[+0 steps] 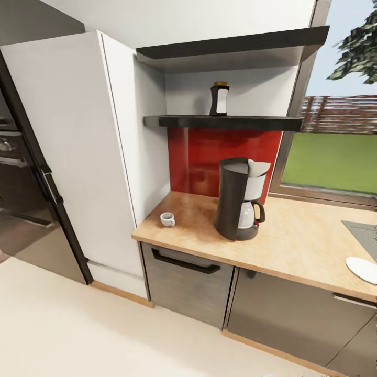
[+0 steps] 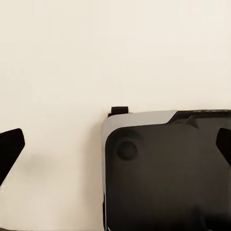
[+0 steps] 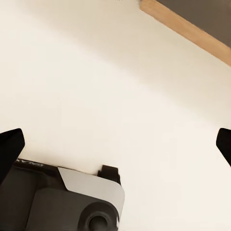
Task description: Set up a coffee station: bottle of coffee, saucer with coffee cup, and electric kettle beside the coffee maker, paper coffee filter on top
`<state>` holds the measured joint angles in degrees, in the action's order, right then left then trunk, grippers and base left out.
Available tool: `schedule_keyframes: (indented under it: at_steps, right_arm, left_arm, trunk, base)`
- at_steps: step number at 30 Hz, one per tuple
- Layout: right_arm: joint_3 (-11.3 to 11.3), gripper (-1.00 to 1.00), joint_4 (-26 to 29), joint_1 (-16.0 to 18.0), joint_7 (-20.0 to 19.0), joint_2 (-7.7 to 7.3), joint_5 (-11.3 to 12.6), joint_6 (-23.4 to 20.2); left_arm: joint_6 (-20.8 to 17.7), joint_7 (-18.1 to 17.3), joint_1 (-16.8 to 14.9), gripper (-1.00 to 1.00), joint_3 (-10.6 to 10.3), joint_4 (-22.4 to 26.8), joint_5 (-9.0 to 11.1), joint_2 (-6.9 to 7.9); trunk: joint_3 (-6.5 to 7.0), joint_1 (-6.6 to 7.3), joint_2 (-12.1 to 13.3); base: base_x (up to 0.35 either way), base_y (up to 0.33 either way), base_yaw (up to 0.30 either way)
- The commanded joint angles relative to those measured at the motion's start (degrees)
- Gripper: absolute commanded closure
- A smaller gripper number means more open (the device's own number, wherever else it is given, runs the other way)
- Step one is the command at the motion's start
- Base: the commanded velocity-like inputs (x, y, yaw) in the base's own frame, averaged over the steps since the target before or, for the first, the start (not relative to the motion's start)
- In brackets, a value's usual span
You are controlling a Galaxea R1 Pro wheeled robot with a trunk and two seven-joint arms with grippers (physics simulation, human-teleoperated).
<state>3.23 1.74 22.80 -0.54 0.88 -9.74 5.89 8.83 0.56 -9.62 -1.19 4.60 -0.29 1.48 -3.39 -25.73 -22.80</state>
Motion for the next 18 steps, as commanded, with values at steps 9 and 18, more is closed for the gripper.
schedule_keyframes:
  at_steps: [9,18]
  right_arm:
    - [0.3,-1.0,-0.1,0.1,0.0,0.0,-0.1,0.2]
    - [0.3,-1.0,-0.1,0.1,0.0,0.0,-0.1,0.2]
  left_arm:
    - [0.2,0.1,0.0,-1.0,-0.1,0.0,-0.1,0.02]
    - [0.3,0.1,0.0,-1.0,-0.1,0.0,0.2,0.05]
  trunk:
    - [-0.12,-0.05,-0.1]
    - [-0.12,-0.05,-0.1]
  base:
    - [0.222,0.282,-0.3]
    - [0.227,0.262,-0.3]
